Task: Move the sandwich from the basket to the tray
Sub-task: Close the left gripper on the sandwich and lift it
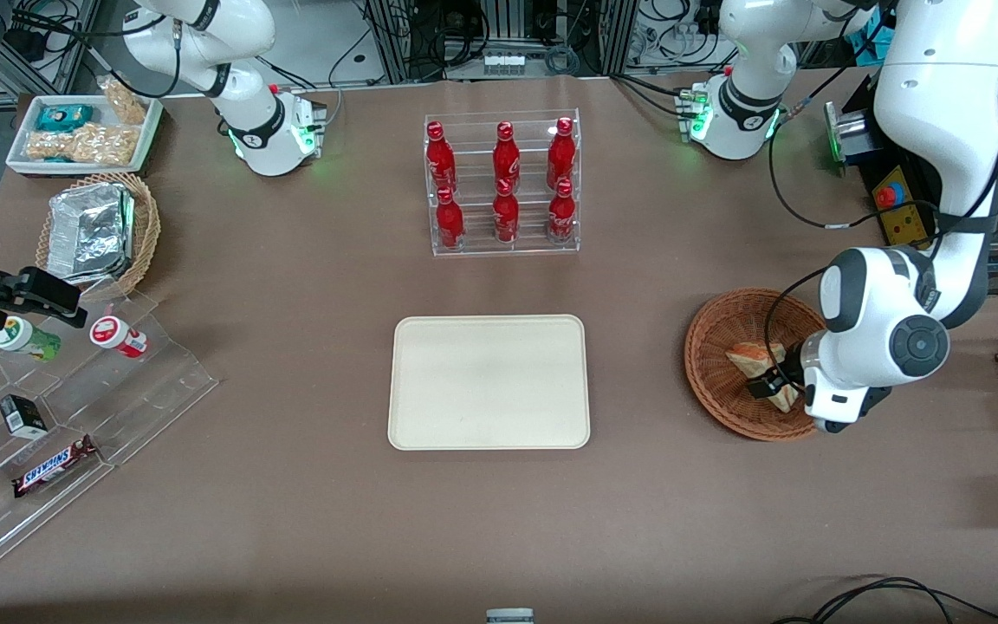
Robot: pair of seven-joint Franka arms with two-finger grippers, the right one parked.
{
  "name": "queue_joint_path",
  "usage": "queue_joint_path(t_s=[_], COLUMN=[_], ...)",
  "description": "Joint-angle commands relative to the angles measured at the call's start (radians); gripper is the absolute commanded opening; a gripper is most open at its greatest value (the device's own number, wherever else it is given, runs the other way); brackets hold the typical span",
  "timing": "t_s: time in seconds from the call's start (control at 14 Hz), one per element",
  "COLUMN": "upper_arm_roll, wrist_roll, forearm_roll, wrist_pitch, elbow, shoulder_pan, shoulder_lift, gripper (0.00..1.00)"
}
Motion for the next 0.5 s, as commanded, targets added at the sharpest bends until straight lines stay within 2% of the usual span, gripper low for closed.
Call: queue_joint_path(t_s=[0.0, 0.14, 0.21, 0.36, 0.43], upper_arm_roll=[-0.003, -0.003, -0.003, -0.003, -0.003], wrist_roll=[-0.017, -0.017, -0.020, -0.018, -0.017], forearm_roll=[0.001, -0.002, -0.002, 0.009, 0.022], wrist_pitch=[0.022, 0.022, 0.020, -0.006, -0.020], elbow=[-0.035, -0.035, -0.026, -0.023, -0.015], shoulder_pan=[0.004, 0.004, 0.004, -0.002, 0.000], shoulder_lift=[-0.009, -0.002, 0.007, 0.014, 0.014], gripper=[1.00, 0.99, 0.72, 0.28, 0.15])
